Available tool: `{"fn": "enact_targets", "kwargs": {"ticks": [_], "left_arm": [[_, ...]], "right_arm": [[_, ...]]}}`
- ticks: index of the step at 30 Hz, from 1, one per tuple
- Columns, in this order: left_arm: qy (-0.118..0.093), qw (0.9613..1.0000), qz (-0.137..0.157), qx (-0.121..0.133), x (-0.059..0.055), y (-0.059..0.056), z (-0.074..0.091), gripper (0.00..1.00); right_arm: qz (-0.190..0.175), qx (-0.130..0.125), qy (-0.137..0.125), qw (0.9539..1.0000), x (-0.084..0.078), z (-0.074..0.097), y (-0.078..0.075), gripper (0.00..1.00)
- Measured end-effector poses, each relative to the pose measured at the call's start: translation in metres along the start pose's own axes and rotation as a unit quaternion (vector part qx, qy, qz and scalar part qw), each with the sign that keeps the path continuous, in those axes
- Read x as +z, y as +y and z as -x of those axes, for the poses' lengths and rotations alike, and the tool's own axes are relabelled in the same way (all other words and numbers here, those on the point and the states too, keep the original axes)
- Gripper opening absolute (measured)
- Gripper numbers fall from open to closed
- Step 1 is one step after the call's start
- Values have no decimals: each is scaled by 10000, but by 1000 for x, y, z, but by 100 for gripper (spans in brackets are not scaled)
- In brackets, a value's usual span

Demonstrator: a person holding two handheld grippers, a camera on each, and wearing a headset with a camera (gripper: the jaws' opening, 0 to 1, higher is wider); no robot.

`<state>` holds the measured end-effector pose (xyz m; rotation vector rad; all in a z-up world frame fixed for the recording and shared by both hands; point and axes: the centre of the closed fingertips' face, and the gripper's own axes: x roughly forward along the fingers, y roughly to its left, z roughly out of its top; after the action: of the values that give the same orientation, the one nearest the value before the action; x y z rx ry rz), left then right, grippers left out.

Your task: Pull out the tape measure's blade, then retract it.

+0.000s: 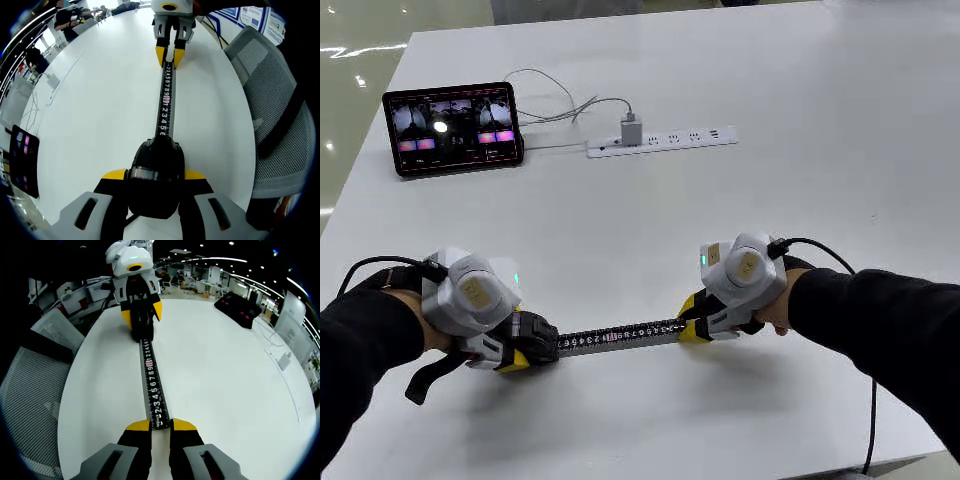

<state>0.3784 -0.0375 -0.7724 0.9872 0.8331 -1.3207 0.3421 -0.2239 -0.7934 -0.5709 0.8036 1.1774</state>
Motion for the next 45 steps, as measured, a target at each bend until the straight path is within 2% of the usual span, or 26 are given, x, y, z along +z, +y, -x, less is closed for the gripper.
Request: {"fn": "enact_targets", "kwargs": {"ticks": [45], "left_arm": [[-4,10000,2,26,1,-2,1,33]], "right_arm": [[-92,-71,89,9999,-19,16,-5,8]]}}
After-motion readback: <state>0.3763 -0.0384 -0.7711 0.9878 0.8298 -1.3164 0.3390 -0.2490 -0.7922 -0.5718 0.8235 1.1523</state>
